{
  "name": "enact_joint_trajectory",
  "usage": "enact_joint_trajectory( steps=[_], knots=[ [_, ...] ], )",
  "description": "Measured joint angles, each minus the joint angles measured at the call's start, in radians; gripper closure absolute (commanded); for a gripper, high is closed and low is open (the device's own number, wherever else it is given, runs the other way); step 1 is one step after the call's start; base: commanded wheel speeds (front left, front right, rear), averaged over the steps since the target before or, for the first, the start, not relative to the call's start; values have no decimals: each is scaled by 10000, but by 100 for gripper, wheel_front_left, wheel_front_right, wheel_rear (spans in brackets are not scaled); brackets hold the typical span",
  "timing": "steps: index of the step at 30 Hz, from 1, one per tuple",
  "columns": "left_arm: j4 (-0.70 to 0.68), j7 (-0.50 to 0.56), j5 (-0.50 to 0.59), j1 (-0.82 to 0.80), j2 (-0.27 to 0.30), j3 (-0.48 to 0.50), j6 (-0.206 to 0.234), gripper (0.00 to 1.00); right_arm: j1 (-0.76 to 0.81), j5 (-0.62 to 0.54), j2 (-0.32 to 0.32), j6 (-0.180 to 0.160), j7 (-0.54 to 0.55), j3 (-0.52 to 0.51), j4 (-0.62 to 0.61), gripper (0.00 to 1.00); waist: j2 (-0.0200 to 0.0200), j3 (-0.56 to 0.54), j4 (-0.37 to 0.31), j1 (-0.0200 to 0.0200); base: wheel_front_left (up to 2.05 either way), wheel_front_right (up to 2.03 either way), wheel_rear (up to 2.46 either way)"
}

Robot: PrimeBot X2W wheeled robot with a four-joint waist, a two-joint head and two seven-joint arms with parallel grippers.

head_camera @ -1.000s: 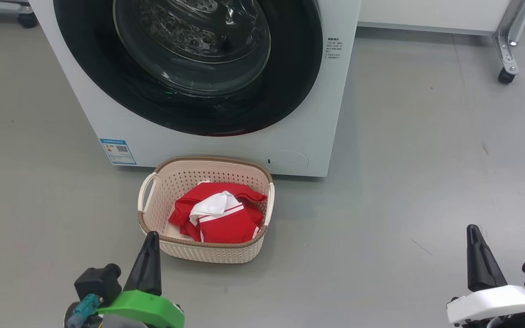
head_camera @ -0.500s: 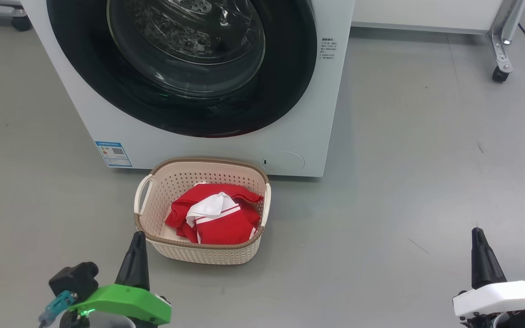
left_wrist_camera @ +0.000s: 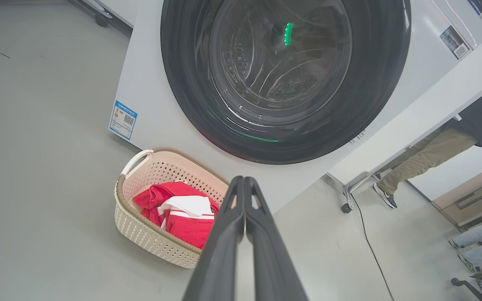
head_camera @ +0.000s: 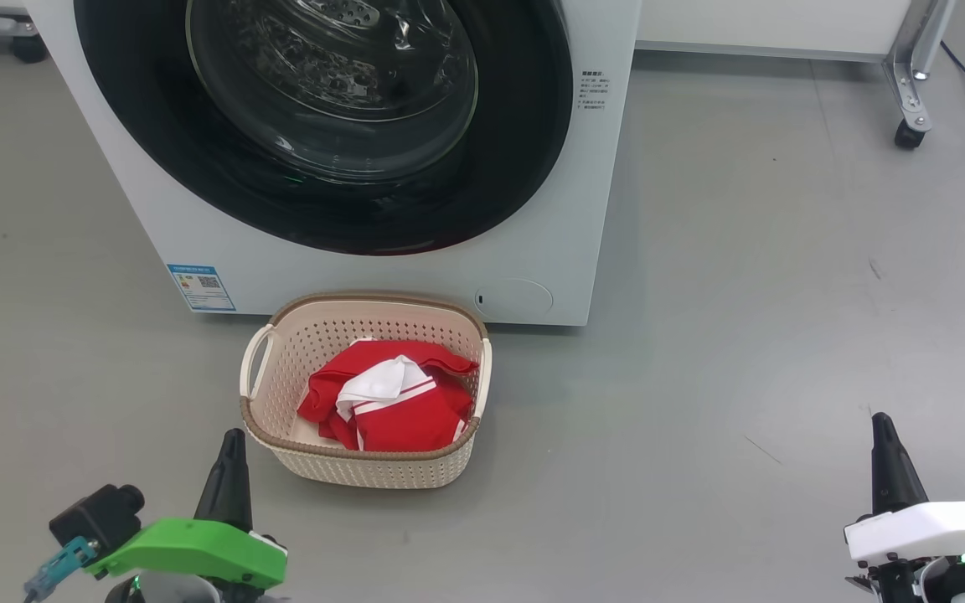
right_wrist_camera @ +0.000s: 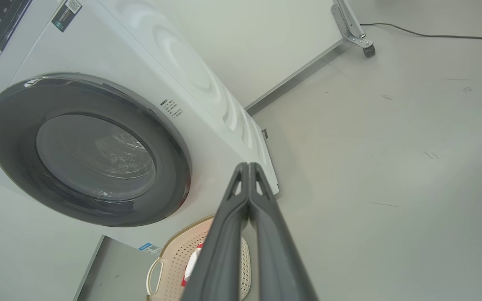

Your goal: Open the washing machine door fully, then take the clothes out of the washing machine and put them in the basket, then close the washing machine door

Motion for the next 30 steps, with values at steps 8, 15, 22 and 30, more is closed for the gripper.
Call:
enact_joint_trajectory(
  steps=[8, 15, 22, 30],
  knots=[
    [2, 240, -861, 0, 46, 253, -90, 100, -116, 882, 79, 13, 268, -163, 153, 100, 0, -13, -70, 0, 0, 0, 0],
    [10, 468, -1672, -1, 69, 437, -186, 100, -266, 1630, 150, 54, 522, -297, 270, 100, 0, -25, -132, 0, 0, 0, 0],
    [23, 681, -2529, -3, 100, 671, -267, 100, -468, 2374, 228, 88, 765, -445, 405, 100, 0, -36, -194, 0, 0, 0, 0],
    [44, 917, -3382, -6, 138, 938, -366, 100, -654, 3264, 299, 138, 982, -591, 552, 100, 0, -50, -264, 0, 0, 0, 0]
  ],
)
